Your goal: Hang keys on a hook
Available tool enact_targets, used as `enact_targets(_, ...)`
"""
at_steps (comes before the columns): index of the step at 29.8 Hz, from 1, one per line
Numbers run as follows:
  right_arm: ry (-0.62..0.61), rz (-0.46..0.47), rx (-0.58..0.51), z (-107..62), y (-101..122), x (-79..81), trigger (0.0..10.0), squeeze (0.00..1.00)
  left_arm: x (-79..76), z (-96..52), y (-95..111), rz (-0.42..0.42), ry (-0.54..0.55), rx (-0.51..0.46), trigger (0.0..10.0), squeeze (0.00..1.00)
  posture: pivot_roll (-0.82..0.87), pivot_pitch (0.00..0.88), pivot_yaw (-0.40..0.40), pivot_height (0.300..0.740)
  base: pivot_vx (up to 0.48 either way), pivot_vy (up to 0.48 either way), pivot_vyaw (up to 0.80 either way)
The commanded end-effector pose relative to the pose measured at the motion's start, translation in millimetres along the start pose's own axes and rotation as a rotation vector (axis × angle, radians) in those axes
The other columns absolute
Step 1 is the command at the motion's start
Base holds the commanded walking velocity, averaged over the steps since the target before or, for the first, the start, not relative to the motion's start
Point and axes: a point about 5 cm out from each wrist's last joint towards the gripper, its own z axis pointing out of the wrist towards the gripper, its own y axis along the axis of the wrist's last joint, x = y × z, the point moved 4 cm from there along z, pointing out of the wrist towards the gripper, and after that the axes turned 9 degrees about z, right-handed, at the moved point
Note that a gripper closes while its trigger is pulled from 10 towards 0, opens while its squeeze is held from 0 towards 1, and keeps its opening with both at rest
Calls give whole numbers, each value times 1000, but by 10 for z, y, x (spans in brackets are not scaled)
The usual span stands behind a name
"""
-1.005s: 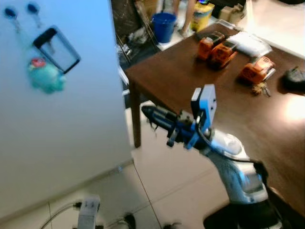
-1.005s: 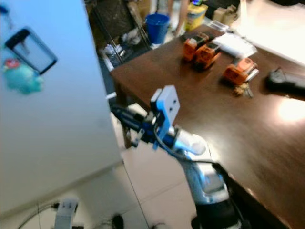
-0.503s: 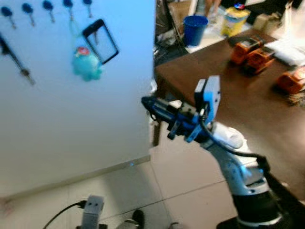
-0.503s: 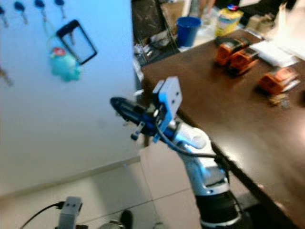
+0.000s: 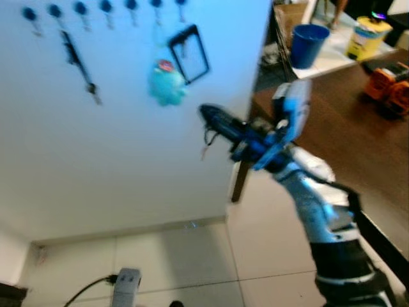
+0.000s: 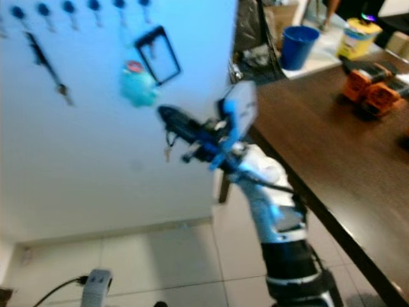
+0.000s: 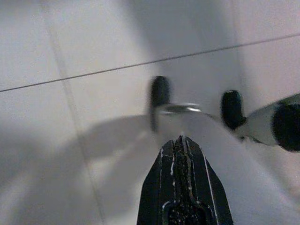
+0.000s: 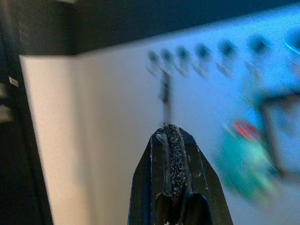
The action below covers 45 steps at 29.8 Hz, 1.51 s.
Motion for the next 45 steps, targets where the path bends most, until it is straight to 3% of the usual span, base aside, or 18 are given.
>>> enact_targets(1, 1, 13, -4, -29, -10, -20, 0, 0, -29, -15, -127, -7, -12, 35, 10000, 0, -120, 0, 96, 740, 0, 0, 731)
enact_targets(14, 79, 54, -114, 5, 269, 33, 0, 0, -66, -29, -209, 8, -38, 50, 10000, 0, -127, 5, 101, 740, 0, 0, 732)
enact_targets(19, 127, 59, -94, -10, 281, 86, 0, 0, -73, -28, -208, 8, -42, 49, 10000, 0, -128, 10, 101, 740, 0, 0, 671)
enact_targets(20, 159, 56, -63, -28, 264, 122, 9725, 0, -82, -27, -208, 7, -45, 48, 10000, 0, -129, 14, 101, 740, 0, 0, 0)
enact_targets(21, 178, 60, -33, -64, 258, 134, 10000, 0, -94, -26, -208, 7, -51, 46, 10000, 0, -130, 17, 101, 740, 0, 0, 0)
enact_targets(23, 200, 53, 25, -131, 225, 135, 10000, 0, -105, -25, -208, 7, -56, 45, 10000, 0, -131, 23, 101, 740, 0, 0, 0)
enact_targets(26, 260, -30, 296, -416, 38, 88, 10000, 0, -119, -24, -209, 6, -64, 44, 10000, 0, -143, 29, 109, 740, 0, 0, 0)
enact_targets(28, 277, -44, 340, -484, 43, 70, 10000, 0, -123, -25, -213, 7, -66, 45, 10000, 0, -145, 28, 109, 740, 0, 0, 0)
enact_targets(29, 294, -68, 367, -556, 203, 10, 10000, 0, -129, -28, -232, 9, -69, 50, 10000, 0, -157, 29, 112, 740, 0, 0, 0)
enact_targets(34, 364, -84, 424, -638, 351, 40, 10000, 0, -133, -30, -241, 12, -75, 54, 10000, 0, -162, 27, 112, 740, 0, 0, 0)
enact_targets(36, 444, -82, 488, -691, 388, 113, 10000, 0, -132, -25, -215, 13, -77, 48, 10000, 0, -161, 22, 110, 740, 0, 0, 0)
enact_targets(45, 459, -88, 474, -638, 412, 108, 10000, 0, -140, -12, -151, 14, -83, 31, 10000, 0, -161, 14, 115, 740, 0, 0, 0)
